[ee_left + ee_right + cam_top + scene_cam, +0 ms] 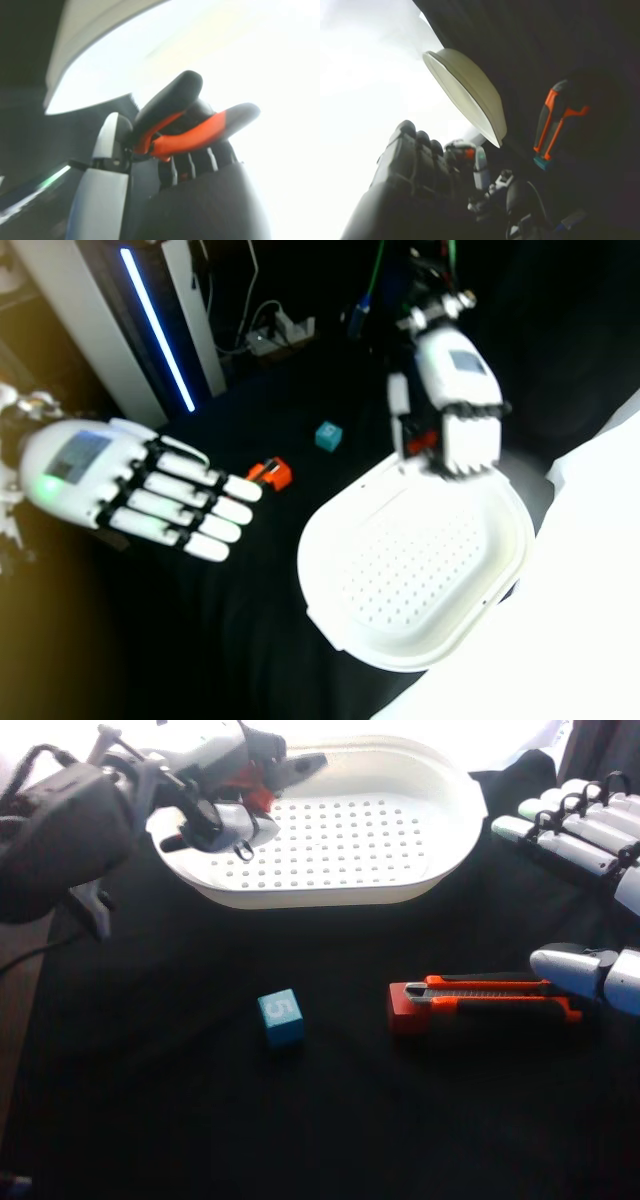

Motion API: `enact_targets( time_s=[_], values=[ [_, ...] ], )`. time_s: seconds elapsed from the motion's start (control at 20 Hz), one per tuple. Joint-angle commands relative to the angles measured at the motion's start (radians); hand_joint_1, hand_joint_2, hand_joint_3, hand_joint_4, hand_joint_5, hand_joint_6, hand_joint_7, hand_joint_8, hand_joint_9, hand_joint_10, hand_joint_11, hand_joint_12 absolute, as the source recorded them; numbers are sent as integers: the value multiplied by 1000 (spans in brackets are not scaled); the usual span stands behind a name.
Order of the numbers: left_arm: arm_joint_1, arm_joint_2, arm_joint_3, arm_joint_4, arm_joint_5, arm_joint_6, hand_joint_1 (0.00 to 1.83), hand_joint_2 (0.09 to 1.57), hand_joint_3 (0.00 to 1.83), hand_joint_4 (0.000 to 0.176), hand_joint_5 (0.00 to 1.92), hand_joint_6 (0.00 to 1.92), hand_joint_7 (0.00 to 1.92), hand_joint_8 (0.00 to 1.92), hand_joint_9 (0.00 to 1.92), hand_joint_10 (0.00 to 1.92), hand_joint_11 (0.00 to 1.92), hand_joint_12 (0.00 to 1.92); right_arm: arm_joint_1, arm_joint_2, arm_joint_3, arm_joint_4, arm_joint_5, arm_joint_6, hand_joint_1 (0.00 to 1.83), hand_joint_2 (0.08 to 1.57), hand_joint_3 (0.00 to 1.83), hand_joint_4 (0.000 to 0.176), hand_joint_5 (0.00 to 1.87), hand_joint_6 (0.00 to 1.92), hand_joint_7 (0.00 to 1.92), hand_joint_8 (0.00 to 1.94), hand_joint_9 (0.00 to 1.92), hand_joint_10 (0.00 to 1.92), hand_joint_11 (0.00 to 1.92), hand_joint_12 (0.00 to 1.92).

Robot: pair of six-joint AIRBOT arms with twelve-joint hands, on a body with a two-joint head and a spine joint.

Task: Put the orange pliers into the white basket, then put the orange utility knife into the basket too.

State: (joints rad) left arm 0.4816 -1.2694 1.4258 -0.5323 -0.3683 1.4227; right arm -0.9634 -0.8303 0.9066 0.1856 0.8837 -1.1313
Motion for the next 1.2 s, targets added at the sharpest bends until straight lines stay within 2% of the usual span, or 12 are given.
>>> enact_targets(
  time_s=[0.0, 0.1, 0.15, 0.3, 0.4, 0.45, 0.5, 0.55, 0.7, 0.85, 1.0, 1.15],
  values=[
    [-19, -17, 19, -11, -61, -5, 1002, 1434, 3, 0, 399, 1733, 487, 1842, 335, 1765, 406, 1921, 8, 2, 5, -5, 121, -6, 321, 1318, 0, 32, 0, 0, 0, 0, 0, 0, 0, 0],
    [-19, -40, 53, -44, -27, -3, 1051, 1309, 0, 0, 126, 1069, 175, 1087, 175, 1456, 132, 1895, 8, 2, 5, -5, 121, -6, 310, 1320, 0, 26, 0, 0, 0, 0, 0, 0, 0, 0],
    [-19, -52, 63, -98, -10, 57, 901, 1275, 0, 0, 109, 583, 215, 387, 136, 805, 4, 1543, 8, 2, 5, -5, 121, -6, 285, 1326, 3, 47, 0, 0, 0, 0, 0, 0, 0, 0],
    [-19, -69, 75, -161, 10, 132, 794, 1241, 0, 4, 124, 176, 204, 56, 134, 337, 0, 1136, 7, 2, 5, -5, 121, -6, 314, 1330, 3, 52, 0, 0, 0, 0, 0, 0, 0, 0],
    [-19, -65, 68, -156, 5, 132, 661, 1157, 0, 63, 13, 13, 13, 1, 4, 28, 0, 472, 7, 2, 5, -5, 121, -6, 281, 1330, 3, 52, 0, 0, 0, 0, 0, 0, 0, 0],
    [-19, -53, 52, -143, -14, 132, 557, 1061, 0, 129, 2, 2, 2, 0, 0, 5, 0, 94, 6, 2, 5, -5, 121, -6, 312, 1322, 0, 58, 0, 0, 0, 0, 0, 0, 0, 0],
    [-19, -20, 6, -109, -61, 132, 502, 1011, 0, 167, 0, 0, 0, 0, 0, 0, 0, 18, 6, 2, 4, -5, 121, -6, 315, 1321, 0, 73, 0, 0, 0, 0, 0, 0, 0, 0],
    [-18, 12, -36, -81, -98, 132, 405, 998, 0, 174, 0, 0, 0, 0, 0, 0, 0, 3, 6, 5, -1, -7, 121, -6, 313, 1321, 0, 70, 0, 0, 0, 0, 0, 0, 0, 0],
    [13, 122, -166, 32, -235, 91, 271, 973, 0, 151, 0, 0, 0, 0, 0, 0, 0, 0, 7, 24, -22, -43, 122, 6, 386, 1216, 0, 60, 0, 0, 0, 0, 0, 0, 0, 0],
    [77, 219, -268, 138, -378, -11, 279, 982, 0, 163, 0, 0, 0, 0, 0, 0, 0, 0, 7, 28, -21, -80, 122, 64, 410, 1167, 0, 45, 0, 0, 0, 0, 0, 0, 0, 0],
    [164, 303, -376, 211, -545, -65, 322, 1089, 21, 115, 0, 0, 0, 0, 0, 0, 0, 0, 7, 7, -11, -83, 93, 70, 481, 1140, 0, 7, 0, 0, 0, 0, 0, 0, 0, 0],
    [240, 352, -442, 226, -657, -76, 396, 1125, 4, 103, 0, 0, 0, 0, 0, 0, 0, 0, 10, -38, 24, -83, 49, 86, 556, 1146, 0, 0, 0, 0, 0, 0, 16, 6, 9, 4]
  ],
)
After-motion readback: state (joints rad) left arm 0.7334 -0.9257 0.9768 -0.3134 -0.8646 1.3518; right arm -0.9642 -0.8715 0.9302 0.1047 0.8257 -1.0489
